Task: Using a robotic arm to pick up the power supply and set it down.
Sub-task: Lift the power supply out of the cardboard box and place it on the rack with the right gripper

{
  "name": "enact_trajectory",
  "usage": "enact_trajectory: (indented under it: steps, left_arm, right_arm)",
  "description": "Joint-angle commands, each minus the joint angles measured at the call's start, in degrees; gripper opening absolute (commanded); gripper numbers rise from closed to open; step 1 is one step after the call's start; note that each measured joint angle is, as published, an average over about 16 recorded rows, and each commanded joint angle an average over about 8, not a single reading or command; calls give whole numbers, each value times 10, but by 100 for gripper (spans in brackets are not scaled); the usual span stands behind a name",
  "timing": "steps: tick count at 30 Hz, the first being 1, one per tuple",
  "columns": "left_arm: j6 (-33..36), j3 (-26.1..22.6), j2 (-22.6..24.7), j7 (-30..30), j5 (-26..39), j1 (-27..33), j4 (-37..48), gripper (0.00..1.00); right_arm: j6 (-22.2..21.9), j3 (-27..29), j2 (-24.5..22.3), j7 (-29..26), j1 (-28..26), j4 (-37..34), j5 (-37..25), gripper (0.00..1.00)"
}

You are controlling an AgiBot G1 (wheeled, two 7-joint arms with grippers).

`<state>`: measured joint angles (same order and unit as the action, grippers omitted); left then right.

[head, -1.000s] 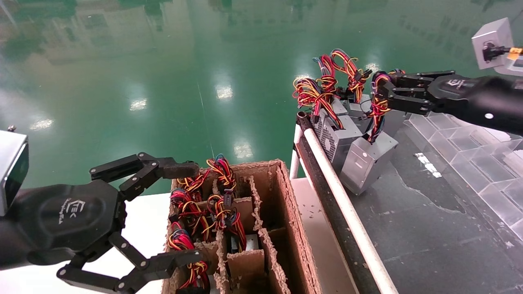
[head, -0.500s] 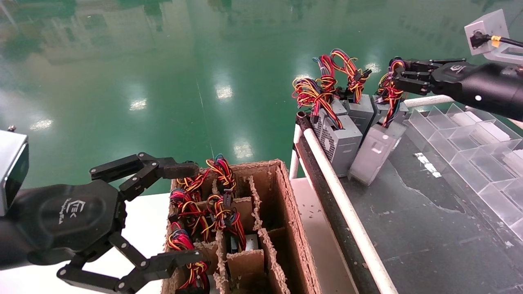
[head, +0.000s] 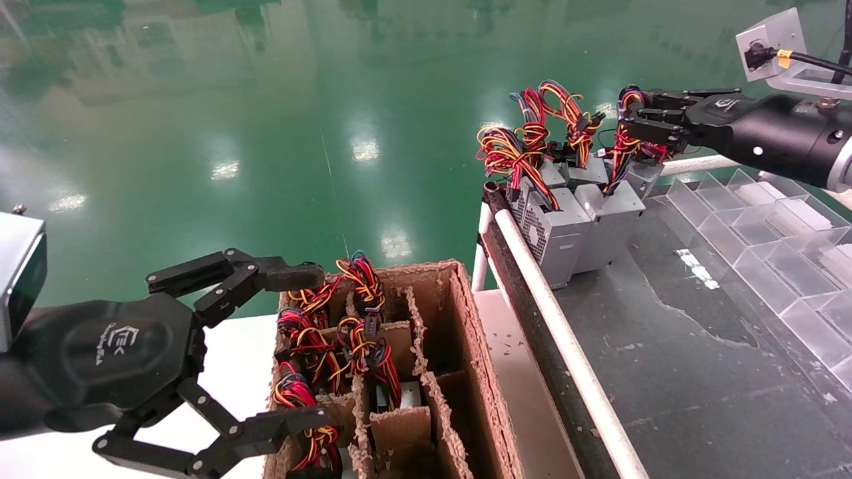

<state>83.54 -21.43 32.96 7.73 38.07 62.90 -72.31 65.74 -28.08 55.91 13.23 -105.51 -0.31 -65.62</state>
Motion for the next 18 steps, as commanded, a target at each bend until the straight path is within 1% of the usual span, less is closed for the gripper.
enact_trajectory:
  steps: [1,8,9,16,17,18]
  left_arm:
    - [0,0,0,0,0,0,0,100]
    - [0,0,0,0,0,0,0,100]
    - [0,0,0,0,0,0,0,100]
    - [0,0,0,0,0,0,0,100]
    - [0,0,0,0,0,0,0,100]
    - [0,0,0,0,0,0,0,100]
  right_arm:
    - [-1,0,0,-1,0,0,0,0]
    - [-6,0,9,-3,4,-1,0,0]
    - [-8,0,10,-4,5,-1,0,7]
    - [-26,3,19,-12,6,-4,4,94]
    - [-29,3,20,-13,6,-5,5,100]
    - [-31,4,20,-14,6,-5,6,100]
